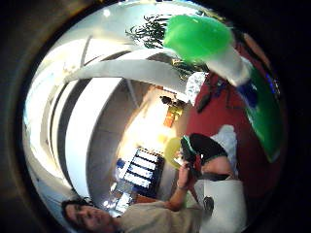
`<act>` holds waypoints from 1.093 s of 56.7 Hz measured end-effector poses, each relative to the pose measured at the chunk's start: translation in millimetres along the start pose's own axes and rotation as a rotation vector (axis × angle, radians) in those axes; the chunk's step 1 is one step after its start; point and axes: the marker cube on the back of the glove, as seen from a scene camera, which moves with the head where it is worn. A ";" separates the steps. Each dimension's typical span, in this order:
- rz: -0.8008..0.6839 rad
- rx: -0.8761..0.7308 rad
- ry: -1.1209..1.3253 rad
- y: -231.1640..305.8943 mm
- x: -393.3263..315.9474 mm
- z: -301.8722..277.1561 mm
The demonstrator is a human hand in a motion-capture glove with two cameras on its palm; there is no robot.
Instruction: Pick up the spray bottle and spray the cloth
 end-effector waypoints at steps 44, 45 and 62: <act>0.017 0.092 -0.205 -34.6 -18.6 15.9; 0.037 0.091 -0.213 -32.6 -23.6 12.3; -0.005 -0.349 0.010 -22.5 -99.9 -22.5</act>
